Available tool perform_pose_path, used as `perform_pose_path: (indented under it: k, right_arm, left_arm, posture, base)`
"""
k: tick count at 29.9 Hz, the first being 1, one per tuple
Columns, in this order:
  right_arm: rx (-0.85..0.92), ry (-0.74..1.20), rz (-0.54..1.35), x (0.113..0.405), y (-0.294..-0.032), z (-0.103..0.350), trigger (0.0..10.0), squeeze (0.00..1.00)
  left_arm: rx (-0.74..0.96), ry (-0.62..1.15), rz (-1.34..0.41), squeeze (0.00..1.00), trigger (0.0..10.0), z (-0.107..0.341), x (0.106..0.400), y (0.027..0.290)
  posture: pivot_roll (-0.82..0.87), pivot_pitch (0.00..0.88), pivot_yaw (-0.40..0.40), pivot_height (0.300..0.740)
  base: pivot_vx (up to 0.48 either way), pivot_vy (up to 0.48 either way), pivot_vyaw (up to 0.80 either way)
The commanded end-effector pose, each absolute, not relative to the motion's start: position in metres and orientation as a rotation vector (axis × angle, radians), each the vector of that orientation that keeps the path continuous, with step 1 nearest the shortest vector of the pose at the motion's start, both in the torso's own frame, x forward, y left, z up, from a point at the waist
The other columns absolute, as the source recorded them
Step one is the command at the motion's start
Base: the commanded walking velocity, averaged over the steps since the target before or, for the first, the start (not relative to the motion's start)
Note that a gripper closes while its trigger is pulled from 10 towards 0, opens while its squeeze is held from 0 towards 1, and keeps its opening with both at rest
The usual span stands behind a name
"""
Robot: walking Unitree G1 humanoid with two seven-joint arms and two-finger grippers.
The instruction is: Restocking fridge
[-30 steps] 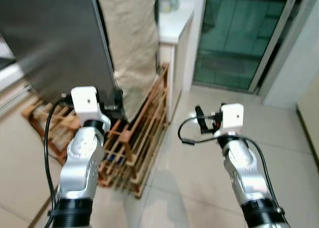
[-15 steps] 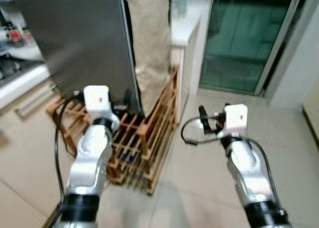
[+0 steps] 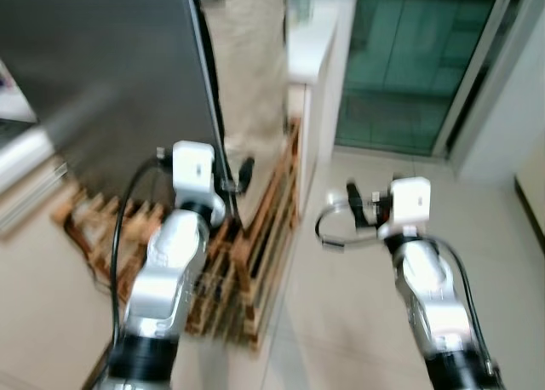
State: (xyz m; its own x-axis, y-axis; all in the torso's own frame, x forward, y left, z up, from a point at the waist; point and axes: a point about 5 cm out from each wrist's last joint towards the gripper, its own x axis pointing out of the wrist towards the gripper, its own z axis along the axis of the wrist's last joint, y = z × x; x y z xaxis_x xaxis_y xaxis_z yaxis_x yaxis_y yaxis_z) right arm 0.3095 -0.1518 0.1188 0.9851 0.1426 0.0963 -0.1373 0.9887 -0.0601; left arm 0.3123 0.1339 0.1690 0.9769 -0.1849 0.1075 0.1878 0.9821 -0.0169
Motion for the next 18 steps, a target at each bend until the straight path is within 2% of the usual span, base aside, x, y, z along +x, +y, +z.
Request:
perform_pose_path:
  k: [1,8,11,12,13,14,15,16,17,18]
  right_arm:
    - [-0.053,-0.093,0.153,0.309,-0.15,0.118,10.0,0.0]
    - [-0.051,-0.096,0.158,0.31,-0.147,0.119,10.0,0.0]
    - [-0.039,-0.09,0.148,0.307,-0.149,0.119,10.0,0.0]
    - [-0.032,-0.085,0.138,0.302,-0.153,0.119,10.0,0.0]
    - [-0.016,-0.06,0.114,0.285,-0.164,0.116,10.0,0.0]
    - [-0.016,-0.06,0.114,0.285,-0.164,0.116,10.0,0.0]
    - [-0.009,-0.044,0.104,0.274,-0.169,0.114,10.0,0.0]
    - [-0.031,-0.032,0.108,0.255,-0.176,0.109,10.0,0.0]
    - [-0.031,-0.032,0.108,0.255,-0.176,0.109,10.0,0.0]
    - [-0.033,-0.031,0.102,0.246,-0.179,0.108,10.0,0.0]
  left_arm:
    - [-0.036,-0.099,-0.185,0.0,10.0,0.171,0.315,0.134]
    - [-0.072,-0.042,-0.235,0.0,10.0,0.171,0.329,0.117]
    - [-0.029,-0.041,-0.238,0.0,10.0,0.171,0.328,0.122]
    - [-0.015,-0.044,-0.233,0.0,10.0,0.17,0.323,0.131]
    - [0.019,-0.034,-0.228,0.0,10.0,0.165,0.306,0.152]
    - [0.019,-0.034,-0.228,0.0,10.0,0.165,0.306,0.152]
    - [0.043,-0.021,-0.236,0.0,10.0,0.161,0.294,0.16]
    - [0.068,-0.002,-0.29,0.0,10.0,0.147,0.269,0.166]
    - [0.068,-0.002,-0.29,0.0,10.0,0.147,0.269,0.166]
    - [0.06,0.002,-0.312,0.0,10.0,0.141,0.257,0.167]
  posture:
    - [-0.15,0.0,0.055,0.74]
    - [-0.16,0.0,0.056,0.74]
    - [-0.16,0.0,0.065,0.74]
    - [-0.17,0.0,0.065,0.74]
    - [-0.16,0.0,0.066,0.74]
    - [-0.16,0.0,0.066,0.74]
    - [-0.16,0.0,0.065,0.74]
    - [-0.14,0.0,0.062,0.74]
    - [-0.14,0.0,0.062,0.74]
    - [-0.14,0.0,0.061,0.74]
  base:
    - [0.0,0.0,0.0]
    - [0.0,0.0,0.0]
    - [0.0,0.0,0.0]
    - [0.0,0.0,0.0]
    - [0.0,0.0,0.0]
    - [0.0,0.0,0.0]
    - [0.0,0.0,0.0]
    - [0.0,0.0,0.0]
    - [0.0,0.0,0.0]
    - [0.0,0.0,0.0]
